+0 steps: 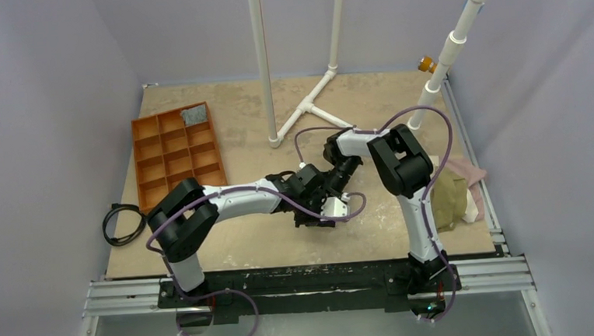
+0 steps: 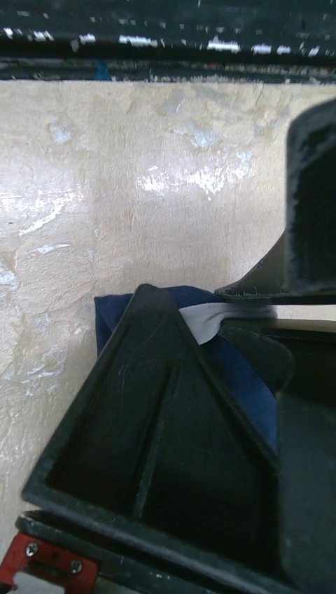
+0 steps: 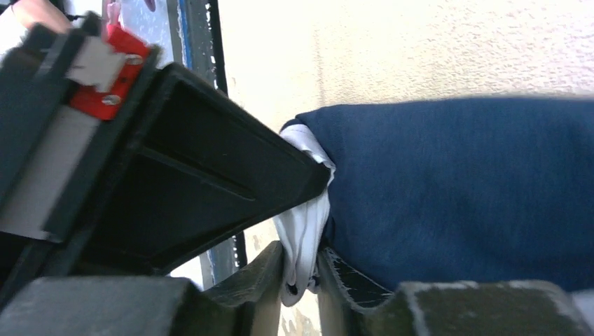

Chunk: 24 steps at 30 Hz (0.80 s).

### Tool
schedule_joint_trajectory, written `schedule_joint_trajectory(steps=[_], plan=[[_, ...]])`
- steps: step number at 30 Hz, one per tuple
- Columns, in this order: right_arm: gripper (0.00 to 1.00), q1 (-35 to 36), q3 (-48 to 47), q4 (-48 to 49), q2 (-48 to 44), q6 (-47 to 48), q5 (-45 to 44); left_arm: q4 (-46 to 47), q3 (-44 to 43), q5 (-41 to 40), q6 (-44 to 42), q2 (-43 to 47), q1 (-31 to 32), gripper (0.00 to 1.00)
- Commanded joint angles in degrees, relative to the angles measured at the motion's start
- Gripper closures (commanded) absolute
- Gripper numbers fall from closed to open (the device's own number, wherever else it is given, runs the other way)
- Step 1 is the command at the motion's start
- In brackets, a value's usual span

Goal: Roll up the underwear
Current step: Roll the underwear to the center of the board.

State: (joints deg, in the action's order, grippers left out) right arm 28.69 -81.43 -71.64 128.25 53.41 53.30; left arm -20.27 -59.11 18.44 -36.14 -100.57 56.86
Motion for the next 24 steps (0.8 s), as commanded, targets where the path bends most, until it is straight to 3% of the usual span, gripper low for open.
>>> schedule_joint_trajectory(steps=[1,4,8,15,24], plan=[[0.68,-0.73,0.31,5.6,-6.01,-1.4,-4.4,-10.65,-4.74,11.73,3.76,-3.56,-2.83,1.0],[0.53,-1.06,0.34,6.48,-9.17,-3.46,-5.82,-13.09,-6.45,14.31,4.92,-5.15,-5.04,1.0],[0.46,-1.51,0.8,7.76,-12.63,-6.29,-8.29,-15.52,-8.06,17.62,6.25,-7.07,-7.26,1.0],[0.45,-3.39,5.02,13.43,-18.22,-11.94,-13.51,-15.64,-7.51,19.13,7.58,-7.34,-9.22,1.0],[0.45,-5.96,8.62,13.46,-20.65,-11.46,-14.47,-11.85,-5.55,16.31,10.18,-6.6,-9.31,1.0]])
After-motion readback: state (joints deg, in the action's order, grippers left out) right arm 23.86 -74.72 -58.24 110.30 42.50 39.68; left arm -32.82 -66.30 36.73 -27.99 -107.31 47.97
